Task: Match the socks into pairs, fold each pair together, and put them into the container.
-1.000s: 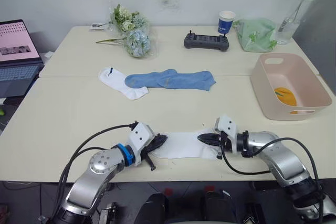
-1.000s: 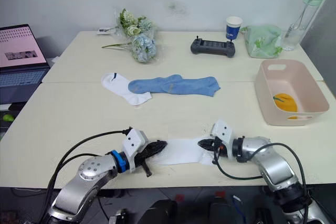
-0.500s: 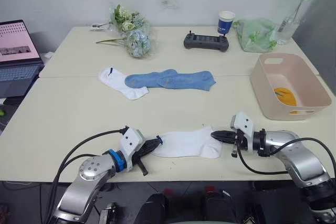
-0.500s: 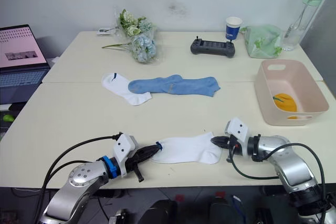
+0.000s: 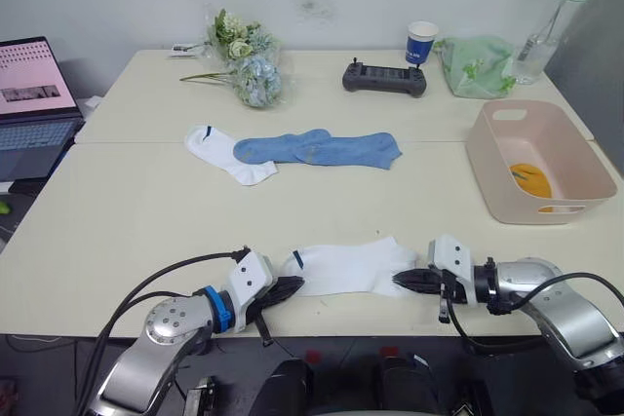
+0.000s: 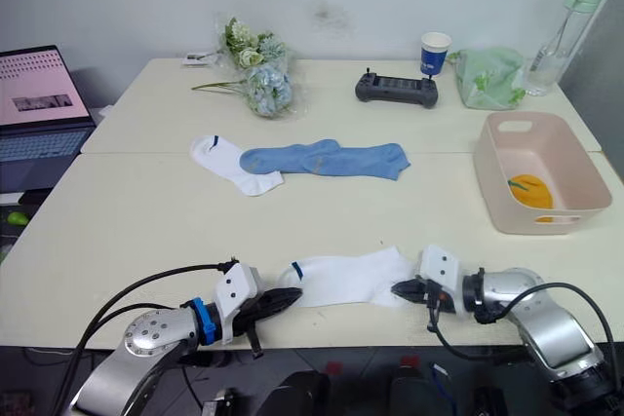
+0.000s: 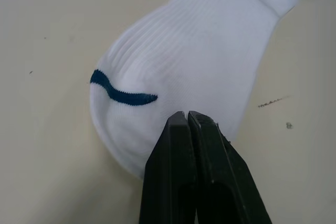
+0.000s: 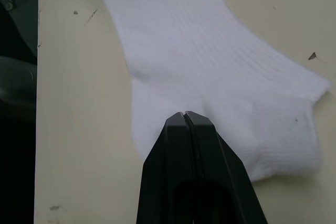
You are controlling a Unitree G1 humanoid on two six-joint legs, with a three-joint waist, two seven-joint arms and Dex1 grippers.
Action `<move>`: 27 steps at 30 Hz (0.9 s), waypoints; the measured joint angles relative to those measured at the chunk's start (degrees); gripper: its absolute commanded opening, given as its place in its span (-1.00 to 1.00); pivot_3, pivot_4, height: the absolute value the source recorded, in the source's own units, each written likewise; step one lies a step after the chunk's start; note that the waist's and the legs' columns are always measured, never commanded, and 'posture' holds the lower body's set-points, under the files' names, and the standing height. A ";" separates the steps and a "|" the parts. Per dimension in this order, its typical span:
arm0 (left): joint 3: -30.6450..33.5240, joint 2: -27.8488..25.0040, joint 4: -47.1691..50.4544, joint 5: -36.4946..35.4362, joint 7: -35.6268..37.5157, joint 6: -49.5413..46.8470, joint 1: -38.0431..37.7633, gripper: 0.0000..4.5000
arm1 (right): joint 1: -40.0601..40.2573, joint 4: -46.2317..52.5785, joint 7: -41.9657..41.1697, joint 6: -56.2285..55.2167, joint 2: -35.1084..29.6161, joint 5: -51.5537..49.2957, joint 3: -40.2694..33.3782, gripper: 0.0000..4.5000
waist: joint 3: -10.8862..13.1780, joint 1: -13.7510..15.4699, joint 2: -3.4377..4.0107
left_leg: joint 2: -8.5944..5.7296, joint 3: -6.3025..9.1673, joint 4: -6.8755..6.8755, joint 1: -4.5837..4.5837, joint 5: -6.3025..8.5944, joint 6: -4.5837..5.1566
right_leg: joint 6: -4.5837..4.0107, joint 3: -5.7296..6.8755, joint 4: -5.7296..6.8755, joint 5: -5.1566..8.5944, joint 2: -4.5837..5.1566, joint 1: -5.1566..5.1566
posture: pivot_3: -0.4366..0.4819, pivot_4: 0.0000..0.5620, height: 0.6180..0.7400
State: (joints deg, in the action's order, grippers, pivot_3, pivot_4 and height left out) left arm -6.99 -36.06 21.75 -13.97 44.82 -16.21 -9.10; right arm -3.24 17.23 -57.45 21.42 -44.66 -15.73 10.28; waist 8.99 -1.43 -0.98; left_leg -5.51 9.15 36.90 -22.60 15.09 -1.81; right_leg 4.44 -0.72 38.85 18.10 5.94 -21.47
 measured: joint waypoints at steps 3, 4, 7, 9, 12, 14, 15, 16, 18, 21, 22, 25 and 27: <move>2.37 0.85 0.79 -3.81 -0.43 -3.55 -0.34 -0.98 | 0.16 -0.47 0.03 0.97 0.06 -1.38 -1.54 -1.00 | 0.01 -0.02 0.00 | 0.01 0.01 0.00 0.03 0.04 0.07 | 0.00 0.01 0.01 0.00 0.00 0.03 | -0.05 -0.47 1.00; 3.37 1.51 1.48 -5.75 -0.66 -5.26 -0.27 -0.98 | 0.13 -0.47 0.13 1.84 0.59 -2.45 -2.53 -1.00 | 0.01 -0.02 -0.01 | 0.01 0.02 0.01 0.02 0.04 0.07 | 0.00 0.01 0.01 0.00 0.00 0.03 | -0.05 -0.47 1.00; 7.30 2.15 4.91 -11.12 -1.88 -9.72 -0.29 -0.91 | -1.36 0.55 2.10 6.64 3.82 -8.63 -6.98 -0.82 | 0.01 -0.16 -0.01 | 0.05 0.02 0.01 0.03 0.03 0.04 | 0.00 -0.02 0.02 0.00 -0.01 0.03 | -0.05 -0.47 1.00; 11.62 2.27 5.94 -14.07 -3.37 -11.59 -0.10 -0.71 | -4.42 0.32 5.17 8.52 6.10 -10.86 -10.04 -0.57 | 0.02 -0.28 0.00 | 0.06 0.01 0.00 0.06 0.01 0.01 | -0.01 -0.03 0.04 0.00 -0.05 0.02 | -0.05 -0.47 1.00; 17.89 2.81 4.27 -14.92 -7.12 -11.77 1.69 -0.30 | -8.03 -1.69 9.59 7.43 7.55 -9.61 -12.81 -0.09 | 0.01 -0.06 0.00 | 0.05 0.02 0.00 0.06 -0.03 -0.08 | -0.01 0.02 0.00 0.00 -0.06 0.04 | -0.05 -0.47 1.00; 20.26 3.26 0.86 -12.81 -9.79 -9.71 2.99 -0.01 | -8.44 -4.21 12.05 5.30 9.04 -7.20 -12.97 0.23 | 0.01 0.12 0.00 | 0.03 0.01 -0.01 0.05 -0.05 -0.13 | -0.01 0.02 -0.02 0.00 -0.05 0.04 | -0.05 -0.47 1.00; 20.95 3.40 -1.23 -11.28 -11.02 -8.54 3.24 0.13 | -8.42 -5.63 13.04 4.10 9.76 -5.65 -12.65 0.38 | 0.01 0.12 0.00 | 0.02 -0.02 -0.01 0.02 -0.06 -0.13 | 0.00 -0.01 -0.02 0.00 -0.05 0.00 | -0.05 -0.47 1.00; 21.24 3.83 -3.70 -9.55 -12.22 -6.82 3.25 0.31 | -8.35 -7.59 14.10 2.34 10.20 -3.90 -12.14 0.59 | 0.01 0.07 0.00 | 0.01 -0.06 -0.01 0.03 -0.06 -0.13 | 0.00 -0.06 -0.02 0.00 -0.04 0.00 | -0.05 -0.47 1.00; 21.46 4.93 -6.45 -7.87 -13.60 -4.97 3.17 0.58 | -8.18 -10.05 15.26 0.03 10.84 -1.74 -12.07 0.88 | 0.01 0.04 0.00 | 0.01 -0.05 0.00 0.02 -0.06 -0.14 | -0.01 -0.06 0.00 0.00 -0.04 -0.02 | -0.05 -0.47 1.00; 21.55 6.32 -8.97 -6.03 -15.17 -2.09 2.84 0.99 | -8.18 -13.14 16.61 -2.91 11.80 0.07 -12.07 1.00 | 0.01 -0.04 0.00 | 0.04 -0.04 0.00 0.03 -0.06 -0.14 | -0.01 -0.06 0.03 0.00 -0.04 -0.03 | -0.05 -0.47 1.00; 21.75 6.47 -9.37 -5.59 -15.48 -1.25 2.59 0.99 | -8.19 -13.78 16.95 -3.65 12.00 0.59 -12.08 1.00 | 0.01 -0.07 0.00 | 0.04 -0.04 -0.01 0.03 -0.06 -0.14 | -0.01 -0.07 0.03 0.00 -0.04 -0.04 | -0.05 -0.47 1.00; 22.40 6.58 -10.48 -4.82 -15.56 0.45 2.32 0.99 | -8.34 -14.97 17.95 -4.90 12.41 1.16 -12.20 1.00 | 0.01 -0.10 0.00 | 0.04 -0.04 -0.01 0.03 -0.06 -0.14 | -0.01 -0.07 0.03 0.00 -0.05 -0.04 | -0.05 -0.47 1.00; 22.38 6.57 -10.88 -4.65 -15.41 0.68 2.44 0.99 | -8.79 -14.99 17.81 -4.89 12.72 1.05 -12.18 1.00 | 0.01 -0.10 0.00 | 0.04 -0.04 -0.01 0.03 -0.06 -0.14 | -0.01 -0.07 0.04 -0.01 -0.05 -0.04 | -0.05 -0.47 1.00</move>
State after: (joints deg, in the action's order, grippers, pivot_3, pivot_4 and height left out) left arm 15.39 -29.49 10.87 -18.63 29.41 -15.53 -6.66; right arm -12.03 2.25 -39.64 16.53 -31.94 -14.69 -1.90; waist 9.00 -1.53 -0.98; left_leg -5.47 9.11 36.89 -22.57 15.03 -1.95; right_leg 4.43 -0.79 38.89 18.09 5.90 -21.51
